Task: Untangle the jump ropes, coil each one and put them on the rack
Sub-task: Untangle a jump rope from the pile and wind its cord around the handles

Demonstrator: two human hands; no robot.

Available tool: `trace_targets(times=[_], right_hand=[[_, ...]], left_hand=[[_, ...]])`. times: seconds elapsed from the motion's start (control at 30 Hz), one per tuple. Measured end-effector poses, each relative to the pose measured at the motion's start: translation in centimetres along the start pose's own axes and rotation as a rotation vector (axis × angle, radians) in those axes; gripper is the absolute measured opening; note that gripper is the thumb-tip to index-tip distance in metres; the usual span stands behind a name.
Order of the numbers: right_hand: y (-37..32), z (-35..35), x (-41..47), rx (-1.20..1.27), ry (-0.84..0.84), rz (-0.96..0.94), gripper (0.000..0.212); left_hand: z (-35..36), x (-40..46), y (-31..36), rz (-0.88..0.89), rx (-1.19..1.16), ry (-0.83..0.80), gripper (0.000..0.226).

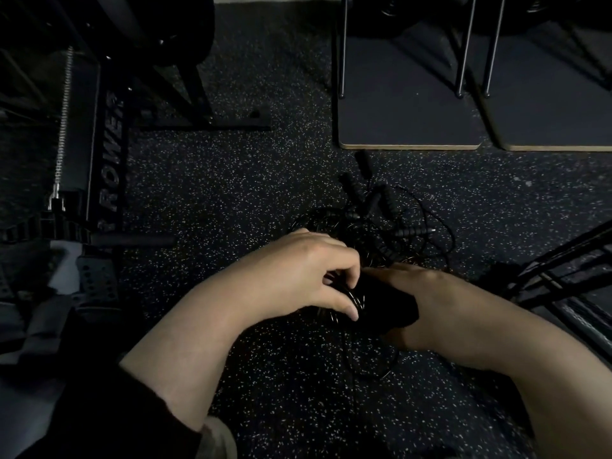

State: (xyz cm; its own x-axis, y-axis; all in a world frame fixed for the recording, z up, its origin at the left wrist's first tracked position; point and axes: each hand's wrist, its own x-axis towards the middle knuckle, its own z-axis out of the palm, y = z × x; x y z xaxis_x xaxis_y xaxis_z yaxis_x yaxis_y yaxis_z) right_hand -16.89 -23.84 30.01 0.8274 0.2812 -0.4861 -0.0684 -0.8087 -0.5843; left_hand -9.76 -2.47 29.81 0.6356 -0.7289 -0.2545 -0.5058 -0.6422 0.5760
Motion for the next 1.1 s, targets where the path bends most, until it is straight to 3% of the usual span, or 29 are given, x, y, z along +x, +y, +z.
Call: trace_targets(times=[0.1, 0.3, 0.5, 0.67, 0.83, 1.1], right_hand=[[0.3, -0.2, -0.3, 0.088, -0.053, -0.068, 0.065], [0.0, -0.3, -0.7, 0.399, -0.182, -0.09, 0.059], [-0.2, -0.8, -1.0, 0.548, -0.17, -0.097, 0.056], [-0.5, -1.1, -1.3, 0.547, -0.17, -0.068, 0.058], [-0.3, -1.0, -1.4, 0.538, -0.109, -0.057, 0.054], [-0.5, -0.9, -1.8, 0.648, -0.095, -0.154, 0.071]], left_hand=[[-0.9, -0.2, -0.1, -0.067, -0.224, 0.008, 0.021], [-0.9, 0.2, -1.3, -0.036, -0.438, 0.049, 0.018], [-0.1, 0.5, -2.1, -0.011, -0.634, 0.228, 0.016], [0.1, 0.4, -2.0, 0.014, -0.607, 0.337, 0.039], [-0.4, 0.4, -2.1, 0.015, -0.542, 0.542, 0.043], [0.0, 1.2, -2.8, -0.053, -0.616, 0.471, 0.042]])
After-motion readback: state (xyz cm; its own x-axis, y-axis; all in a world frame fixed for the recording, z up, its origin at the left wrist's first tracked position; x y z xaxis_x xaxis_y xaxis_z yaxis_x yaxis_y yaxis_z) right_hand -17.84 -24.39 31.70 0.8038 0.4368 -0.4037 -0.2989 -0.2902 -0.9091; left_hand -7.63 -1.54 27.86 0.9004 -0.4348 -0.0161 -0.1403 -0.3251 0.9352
